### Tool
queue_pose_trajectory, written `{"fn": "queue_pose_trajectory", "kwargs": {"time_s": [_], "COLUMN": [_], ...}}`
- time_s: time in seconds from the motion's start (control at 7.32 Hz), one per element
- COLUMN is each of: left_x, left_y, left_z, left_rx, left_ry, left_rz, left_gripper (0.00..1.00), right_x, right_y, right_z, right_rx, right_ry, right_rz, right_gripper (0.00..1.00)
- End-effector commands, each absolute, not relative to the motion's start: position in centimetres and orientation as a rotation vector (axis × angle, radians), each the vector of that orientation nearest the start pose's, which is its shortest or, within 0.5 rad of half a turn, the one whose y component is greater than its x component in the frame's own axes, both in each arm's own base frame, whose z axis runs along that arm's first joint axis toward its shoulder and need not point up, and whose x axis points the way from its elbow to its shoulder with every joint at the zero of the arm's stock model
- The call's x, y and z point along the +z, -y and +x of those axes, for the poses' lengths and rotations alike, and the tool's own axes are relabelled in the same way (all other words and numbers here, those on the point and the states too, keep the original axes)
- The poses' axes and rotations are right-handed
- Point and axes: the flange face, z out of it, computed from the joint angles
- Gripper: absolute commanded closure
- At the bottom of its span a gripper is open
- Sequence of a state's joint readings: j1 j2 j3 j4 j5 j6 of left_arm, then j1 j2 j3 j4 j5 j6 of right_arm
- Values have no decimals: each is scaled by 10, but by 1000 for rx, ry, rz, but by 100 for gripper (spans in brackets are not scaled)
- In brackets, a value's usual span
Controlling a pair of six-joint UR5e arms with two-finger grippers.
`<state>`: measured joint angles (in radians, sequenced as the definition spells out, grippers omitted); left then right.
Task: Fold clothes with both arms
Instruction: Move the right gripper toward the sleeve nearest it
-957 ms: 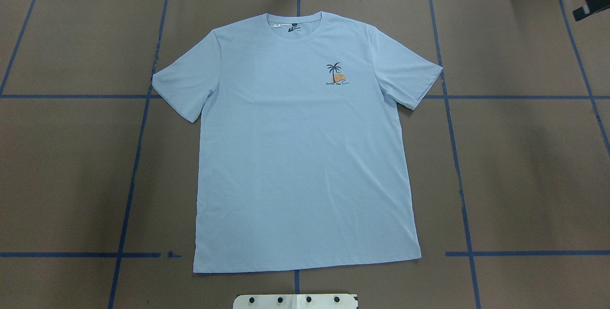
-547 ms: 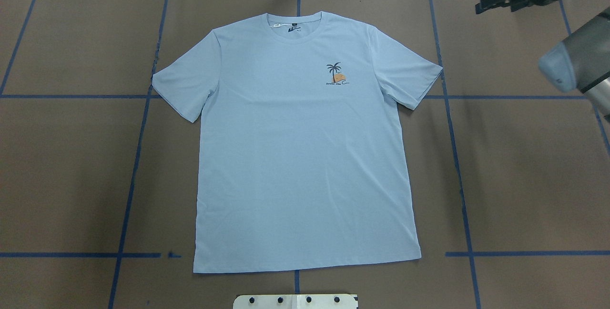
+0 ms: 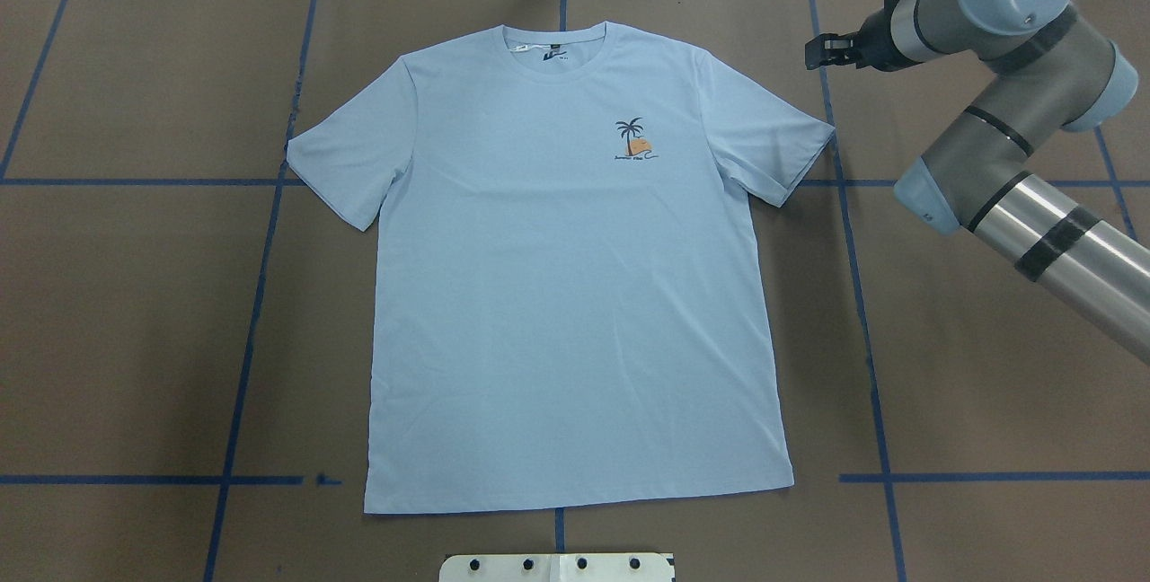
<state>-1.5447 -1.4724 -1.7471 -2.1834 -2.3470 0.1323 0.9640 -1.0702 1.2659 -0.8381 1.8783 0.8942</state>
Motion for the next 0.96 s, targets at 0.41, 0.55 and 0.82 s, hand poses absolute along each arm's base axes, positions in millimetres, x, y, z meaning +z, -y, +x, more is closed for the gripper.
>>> {"fn": "queue_pose_trajectory", "kwargs": {"time_s": [0.41, 0.55, 0.82], "left_x": [546, 547, 546], "left_y": [474, 472, 474], "left_z": [-51, -51, -51], "left_rx": [412, 412, 413], "left_ry": [-712, -712, -712], "left_rz": [696, 695, 698], "left_gripper": [0, 0, 0], "right_x": [481, 490, 489], "right_y": [625, 615, 605], "right_z": [-363, -364, -376], "right_rx": [95, 88, 92], "right_ry": [808, 819, 851], "right_rz": [481, 485, 484], "right_gripper": [39, 41, 46]}}
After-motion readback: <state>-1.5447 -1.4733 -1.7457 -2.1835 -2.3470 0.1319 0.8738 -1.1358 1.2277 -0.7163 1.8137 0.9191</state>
